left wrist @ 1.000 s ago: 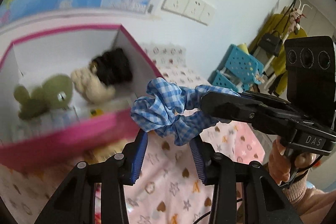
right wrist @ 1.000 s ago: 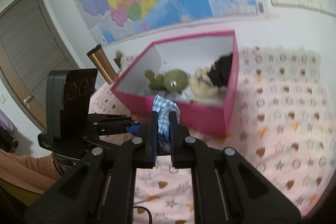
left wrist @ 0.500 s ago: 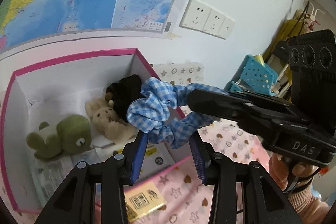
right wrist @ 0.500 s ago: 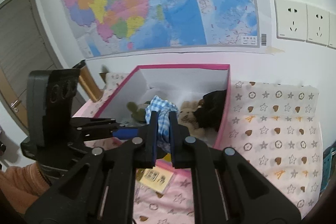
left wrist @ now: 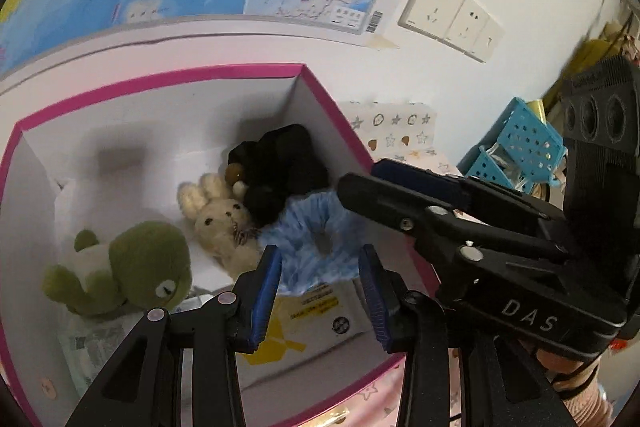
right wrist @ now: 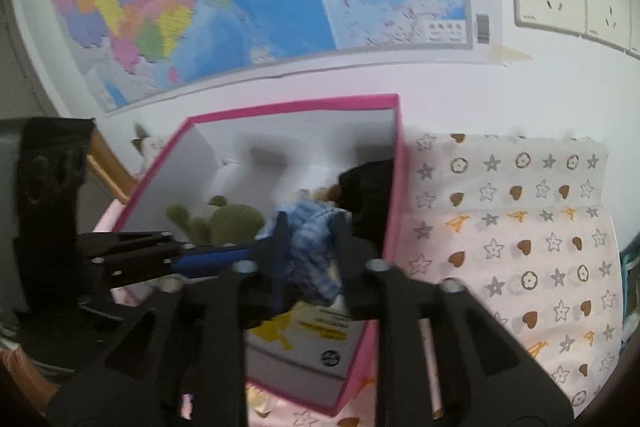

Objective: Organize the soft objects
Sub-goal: 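Carry the blue scrunchie into the pink box and release it, then move the left gripper to the pink wet-wipe pouch on the sheet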

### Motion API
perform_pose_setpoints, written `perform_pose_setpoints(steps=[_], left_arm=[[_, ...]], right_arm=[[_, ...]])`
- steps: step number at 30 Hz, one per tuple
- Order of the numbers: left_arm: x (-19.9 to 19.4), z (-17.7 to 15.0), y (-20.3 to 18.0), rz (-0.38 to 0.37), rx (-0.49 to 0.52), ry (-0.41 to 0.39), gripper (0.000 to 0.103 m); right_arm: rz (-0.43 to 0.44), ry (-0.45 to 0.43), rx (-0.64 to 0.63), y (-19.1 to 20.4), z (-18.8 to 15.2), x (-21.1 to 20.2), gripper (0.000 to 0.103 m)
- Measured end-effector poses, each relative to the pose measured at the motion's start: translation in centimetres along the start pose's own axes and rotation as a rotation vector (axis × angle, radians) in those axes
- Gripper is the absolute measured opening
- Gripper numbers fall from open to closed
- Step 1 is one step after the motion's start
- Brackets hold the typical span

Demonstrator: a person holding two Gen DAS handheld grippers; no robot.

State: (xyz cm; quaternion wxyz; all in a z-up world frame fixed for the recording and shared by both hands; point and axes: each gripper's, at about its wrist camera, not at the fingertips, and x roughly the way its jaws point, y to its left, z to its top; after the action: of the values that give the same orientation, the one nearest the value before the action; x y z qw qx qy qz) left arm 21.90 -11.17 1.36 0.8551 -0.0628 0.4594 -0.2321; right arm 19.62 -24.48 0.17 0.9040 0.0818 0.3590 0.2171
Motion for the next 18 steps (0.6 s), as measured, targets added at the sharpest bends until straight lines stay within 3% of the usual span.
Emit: perform_pose_setpoints(steps=[8, 18], left_arm=[[-2.9, -1.2, 0.6, 0.025, 0.017, -0.082, 0.041], [-10.7, -5.8, 1.4, 0.029, 0.072, -0.247, 0.045]], right_arm=[[0.015, -0.019, 0.0, -0.1, -0.8, -1.5, 0.038], [0.162, -0.06, -0.05, 2.2, -3.5, -6.4, 0.039]])
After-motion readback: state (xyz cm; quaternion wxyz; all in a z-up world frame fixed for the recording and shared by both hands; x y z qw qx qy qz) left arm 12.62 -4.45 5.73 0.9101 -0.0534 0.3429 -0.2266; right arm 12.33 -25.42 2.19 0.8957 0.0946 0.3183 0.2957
